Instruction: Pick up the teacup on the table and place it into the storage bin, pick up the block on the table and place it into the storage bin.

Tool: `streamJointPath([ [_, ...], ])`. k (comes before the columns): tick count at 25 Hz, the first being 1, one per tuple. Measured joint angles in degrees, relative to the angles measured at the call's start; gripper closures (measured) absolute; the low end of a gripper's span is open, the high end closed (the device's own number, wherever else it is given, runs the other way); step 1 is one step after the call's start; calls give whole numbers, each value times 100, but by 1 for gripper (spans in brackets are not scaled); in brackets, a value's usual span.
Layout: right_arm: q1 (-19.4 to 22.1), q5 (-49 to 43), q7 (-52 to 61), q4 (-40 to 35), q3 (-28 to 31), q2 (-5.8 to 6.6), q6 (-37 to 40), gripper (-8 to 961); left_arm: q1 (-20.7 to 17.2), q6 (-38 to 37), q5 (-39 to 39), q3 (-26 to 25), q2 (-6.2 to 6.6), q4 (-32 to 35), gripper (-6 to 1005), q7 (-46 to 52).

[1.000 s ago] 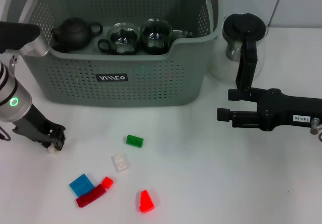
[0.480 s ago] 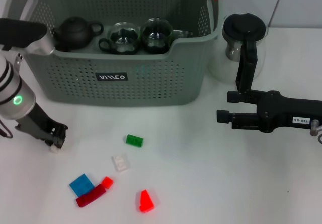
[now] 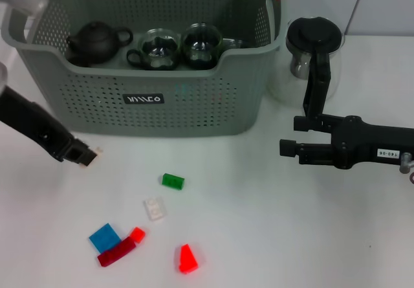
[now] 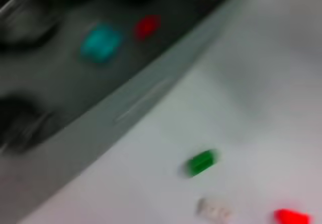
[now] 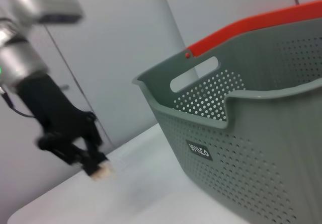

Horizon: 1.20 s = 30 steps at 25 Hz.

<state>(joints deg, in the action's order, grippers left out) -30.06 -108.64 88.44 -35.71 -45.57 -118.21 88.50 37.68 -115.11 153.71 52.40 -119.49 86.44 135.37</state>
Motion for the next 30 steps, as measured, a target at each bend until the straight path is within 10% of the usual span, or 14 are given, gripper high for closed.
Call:
streamJointPath([
  [10,-1,1,6,-5,5,17,-24,69,360,-145,-1784,-715,358,233,844,-308],
  [30,-45,34,6,-39,14,9,-37,68,1660,4515,-601,354,256,-2667,852,-60],
])
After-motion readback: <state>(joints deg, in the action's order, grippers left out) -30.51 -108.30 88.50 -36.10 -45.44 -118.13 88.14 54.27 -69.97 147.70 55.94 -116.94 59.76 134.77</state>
